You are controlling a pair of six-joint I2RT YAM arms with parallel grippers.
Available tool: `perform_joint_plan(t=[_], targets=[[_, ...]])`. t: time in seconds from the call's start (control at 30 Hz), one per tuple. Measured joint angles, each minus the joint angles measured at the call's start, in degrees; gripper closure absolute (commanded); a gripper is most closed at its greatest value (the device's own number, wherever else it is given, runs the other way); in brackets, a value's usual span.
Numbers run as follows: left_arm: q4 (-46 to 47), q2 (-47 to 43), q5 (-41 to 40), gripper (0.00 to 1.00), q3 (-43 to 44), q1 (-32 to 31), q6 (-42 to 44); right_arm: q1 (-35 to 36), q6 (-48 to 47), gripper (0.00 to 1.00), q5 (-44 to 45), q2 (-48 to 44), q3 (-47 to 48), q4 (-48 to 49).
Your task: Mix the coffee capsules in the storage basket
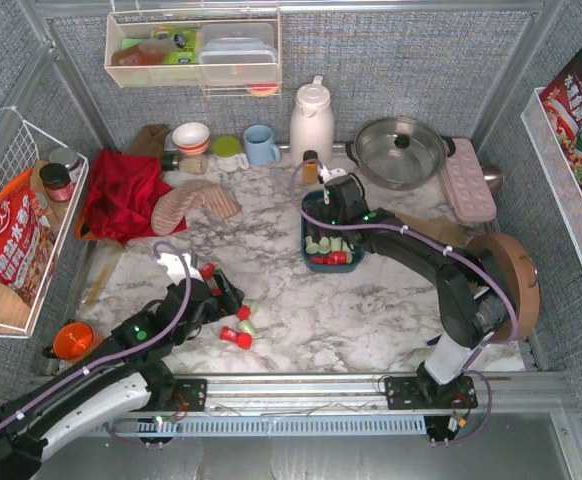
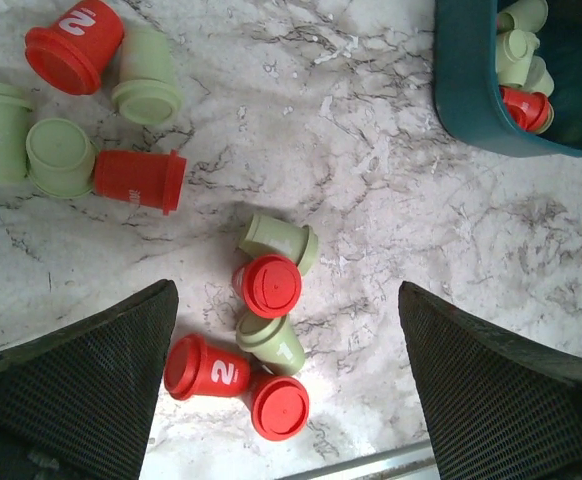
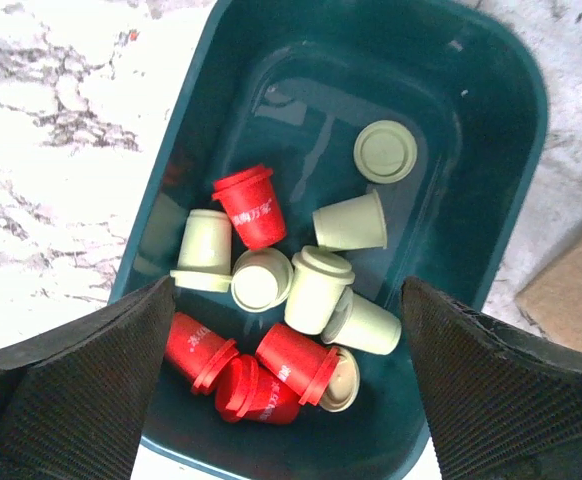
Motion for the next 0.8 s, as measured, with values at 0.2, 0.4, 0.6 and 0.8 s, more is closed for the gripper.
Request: perform_joint_plan(t=[0.2, 0.4, 0.6, 0.8], targets=[[-4.31, 1.36, 1.05, 0.01, 2.34, 0.00, -0.13, -0.17, 1.70, 0.01, 4.26, 1.05, 5.44, -4.42], [-9.20, 7.98, 2.19, 0.01, 5.33, 0.00, -0.13, -5.95, 6.49, 0.01, -0.50, 2.05, 7.56, -7.26], [-13.84, 11.19, 2.34, 0.01, 5.88, -0.09, -3.87, -12.57, 13.62, 0.01, -11.04, 2.82, 6.25, -7.28], [-16.04, 7.45, 3.74, 0.11, 1.11, -0.17, -10.38, -12.85, 14.60, 0.06, -13.60, 0.72, 3.45, -6.12]])
